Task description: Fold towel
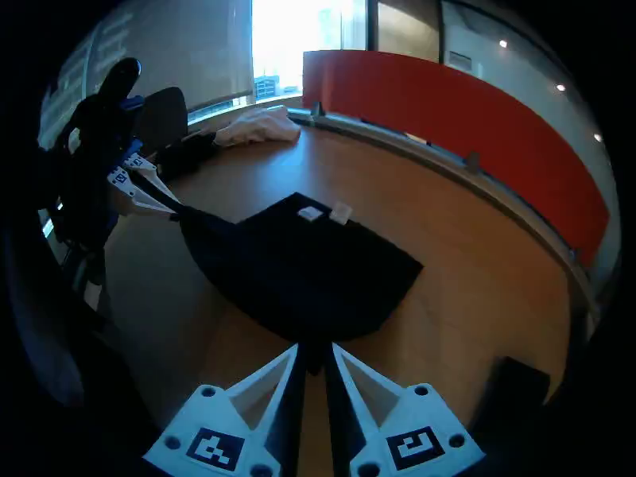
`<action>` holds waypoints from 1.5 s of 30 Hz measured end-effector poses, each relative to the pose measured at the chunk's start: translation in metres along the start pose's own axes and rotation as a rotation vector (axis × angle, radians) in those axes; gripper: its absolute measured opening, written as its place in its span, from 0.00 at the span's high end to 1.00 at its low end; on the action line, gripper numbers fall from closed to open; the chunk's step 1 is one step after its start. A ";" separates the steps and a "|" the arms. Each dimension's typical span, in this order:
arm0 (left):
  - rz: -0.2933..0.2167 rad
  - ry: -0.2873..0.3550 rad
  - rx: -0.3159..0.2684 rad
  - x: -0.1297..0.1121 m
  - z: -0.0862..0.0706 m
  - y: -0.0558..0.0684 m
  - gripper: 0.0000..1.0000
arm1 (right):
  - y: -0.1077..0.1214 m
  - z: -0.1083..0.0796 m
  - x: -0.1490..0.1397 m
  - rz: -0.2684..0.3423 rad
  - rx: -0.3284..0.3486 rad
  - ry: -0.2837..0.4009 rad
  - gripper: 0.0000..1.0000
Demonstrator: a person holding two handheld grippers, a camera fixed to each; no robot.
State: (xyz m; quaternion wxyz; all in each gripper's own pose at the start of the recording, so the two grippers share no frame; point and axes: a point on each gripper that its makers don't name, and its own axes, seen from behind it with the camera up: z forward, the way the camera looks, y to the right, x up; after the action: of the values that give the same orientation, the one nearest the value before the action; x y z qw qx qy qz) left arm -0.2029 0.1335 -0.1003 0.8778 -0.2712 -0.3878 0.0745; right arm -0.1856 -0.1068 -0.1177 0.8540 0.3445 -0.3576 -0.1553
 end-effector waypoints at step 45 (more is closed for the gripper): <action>-0.005 0.002 -0.009 0.017 -0.043 0.012 0.84 | -0.022 -0.041 0.019 0.000 0.058 -0.002 0.85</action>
State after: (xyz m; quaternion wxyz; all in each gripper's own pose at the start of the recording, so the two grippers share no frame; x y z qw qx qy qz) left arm -0.1592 0.1309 -0.1196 0.8772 -0.2743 -0.3877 0.0704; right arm -0.1436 -0.1133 -0.1443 0.8434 0.3688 -0.3628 -0.1451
